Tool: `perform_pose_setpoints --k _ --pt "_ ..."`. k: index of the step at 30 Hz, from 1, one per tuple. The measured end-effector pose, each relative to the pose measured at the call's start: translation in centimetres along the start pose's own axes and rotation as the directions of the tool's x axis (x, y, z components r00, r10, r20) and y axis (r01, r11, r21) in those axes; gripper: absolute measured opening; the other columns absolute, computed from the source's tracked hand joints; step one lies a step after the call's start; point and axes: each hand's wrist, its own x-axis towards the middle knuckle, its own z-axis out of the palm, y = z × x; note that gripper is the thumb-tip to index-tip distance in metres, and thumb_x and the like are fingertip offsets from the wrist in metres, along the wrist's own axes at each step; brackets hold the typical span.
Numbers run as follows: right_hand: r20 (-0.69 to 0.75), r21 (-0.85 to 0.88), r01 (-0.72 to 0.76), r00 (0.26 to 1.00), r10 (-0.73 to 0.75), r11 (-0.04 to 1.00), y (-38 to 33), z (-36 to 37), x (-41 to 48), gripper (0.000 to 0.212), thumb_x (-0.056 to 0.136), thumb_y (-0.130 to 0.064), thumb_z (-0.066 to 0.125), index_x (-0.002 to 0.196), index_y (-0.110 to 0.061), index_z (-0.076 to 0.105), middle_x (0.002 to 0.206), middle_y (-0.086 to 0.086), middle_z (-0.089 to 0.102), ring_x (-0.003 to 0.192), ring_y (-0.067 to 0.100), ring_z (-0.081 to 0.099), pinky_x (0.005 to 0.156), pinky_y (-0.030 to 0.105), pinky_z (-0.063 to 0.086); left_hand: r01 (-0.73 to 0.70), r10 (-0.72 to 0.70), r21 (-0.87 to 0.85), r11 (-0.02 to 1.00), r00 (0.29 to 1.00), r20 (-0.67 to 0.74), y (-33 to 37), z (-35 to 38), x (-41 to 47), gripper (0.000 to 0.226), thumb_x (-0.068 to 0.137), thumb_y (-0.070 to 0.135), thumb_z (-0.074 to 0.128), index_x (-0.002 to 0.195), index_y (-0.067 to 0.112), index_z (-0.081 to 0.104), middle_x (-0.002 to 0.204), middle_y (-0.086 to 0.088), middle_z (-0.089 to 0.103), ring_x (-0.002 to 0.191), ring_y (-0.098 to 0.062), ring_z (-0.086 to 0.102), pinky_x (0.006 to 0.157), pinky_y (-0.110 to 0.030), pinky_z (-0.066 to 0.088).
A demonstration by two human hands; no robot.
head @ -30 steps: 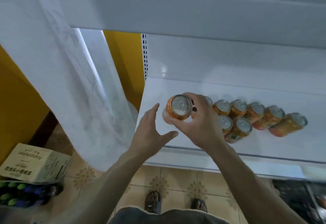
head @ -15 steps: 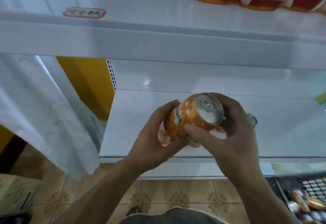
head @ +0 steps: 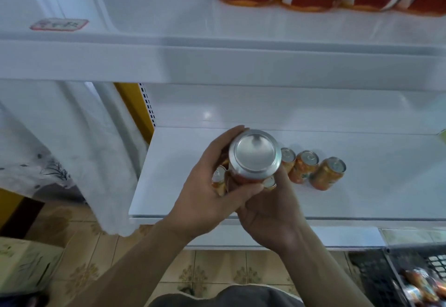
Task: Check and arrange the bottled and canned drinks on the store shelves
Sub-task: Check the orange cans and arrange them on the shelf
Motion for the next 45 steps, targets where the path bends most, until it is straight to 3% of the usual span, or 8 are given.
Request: perform_pose_setpoints --k 10,18,23,28,34,37,40,45 --pt "0.015 0.050 -0.055 0.998 0.054 0.997 -1.3 -1.6 -0.8 0.063 0.088 -0.048 0.069 0.132 -0.004 0.064 0.132 0.008 0.066 0.115 0.014 0.065 0.089 0.022 0.051 -0.010 0.010 0.004 1.000 0.999 0.030 0.9 2.2 0.3 0.075 0.073 0.028 0.082 0.139 0.031 0.046 0.137 0.009 0.057 0.132 -0.013 0.051 0.103 -0.022 0.045" --pt "0.070 0.049 -0.119 0.991 0.116 0.992 -1.9 -2.5 -2.3 0.056 0.095 -0.041 0.068 0.138 -0.007 0.060 0.134 0.010 0.065 0.100 0.024 0.074 0.084 0.021 0.053 -0.013 0.009 0.049 0.999 0.996 0.092 0.9 4.2 1.1 0.067 0.079 0.035 0.078 0.138 0.036 0.046 0.134 0.014 0.057 0.130 -0.014 0.053 0.101 -0.023 0.048" --pt "0.053 -0.056 0.016 0.999 -0.013 0.998 -2.5 -3.6 -3.0 0.065 0.093 -0.044 0.070 0.146 -0.009 0.053 0.143 0.007 0.058 0.124 0.018 0.061 0.090 0.026 0.058 0.006 -0.023 0.098 0.995 0.986 0.168 1.1 5.5 1.2 0.071 0.083 0.026 0.076 0.143 0.037 0.039 0.138 0.021 0.053 0.131 -0.002 0.049 0.099 -0.011 0.041" --pt "-0.003 -0.344 0.245 0.965 -0.262 0.906 -3.4 -5.4 -4.4 0.070 0.100 -0.067 0.032 0.142 -0.016 0.056 0.140 0.018 0.061 0.131 0.035 0.057 0.114 0.052 0.042 0.121 -0.124 -0.086 0.989 0.992 -0.028 1.3 7.4 1.5 0.076 0.070 0.048 0.078 0.138 0.044 0.044 0.129 0.019 0.058 0.124 -0.004 0.055 0.098 -0.026 0.052" --pt "0.103 -0.439 0.511 0.845 -0.524 0.739 -4.1 -7.2 -6.2 0.082 0.068 -0.055 0.086 0.133 -0.015 0.057 0.113 0.009 0.072 0.090 0.020 0.072 0.077 0.028 0.059 0.252 -0.281 -0.249 0.935 0.956 -0.089 2.1 10.2 1.4 0.070 0.068 0.039 0.083 0.129 0.037 0.048 0.124 0.014 0.058 0.109 -0.003 0.063 0.082 -0.025 0.058" --pt "0.097 -0.473 0.473 0.867 -0.489 0.743 -5.1 -7.7 -7.2 0.063 0.078 -0.057 0.069 0.121 -0.013 0.061 0.092 0.010 0.069 0.069 0.015 0.064 0.061 0.025 0.057 0.197 -0.194 -0.239 0.951 0.980 0.040 2.0 10.5 1.0 0.071 0.079 0.025 0.081 0.138 0.037 0.043 0.129 0.017 0.055 0.118 -0.006 0.059 0.090 -0.031 0.057" --pt "0.093 -0.560 0.417 0.891 -0.445 0.716 -5.8 -8.1 -8.0 0.075 0.073 -0.063 0.068 0.126 -0.012 0.060 0.099 0.013 0.072 0.080 0.020 0.071 0.067 0.028 0.058 0.175 -0.181 -0.299 0.938 0.984 0.008 2.2 10.9 0.7 0.063 0.076 0.027 0.079 0.131 0.044 0.054 0.127 0.012 0.058 0.119 -0.015 0.059 0.095 -0.040 0.056" --pt "0.169 -0.601 0.599 0.742 -0.649 0.529 -5.8 -7.8 -8.7 0.066 0.075 -0.037 0.078 0.135 -0.032 0.052 0.119 -0.002 0.066 0.102 0.026 0.072 0.072 0.030 0.059 0.303 -0.352 -0.349 0.887 0.932 -0.086 2.8 12.4 0.0 0.061 0.071 0.047 0.082 0.125 0.043 0.053 0.119 0.016 0.060 0.115 -0.014 0.061 0.088 -0.037 0.060"
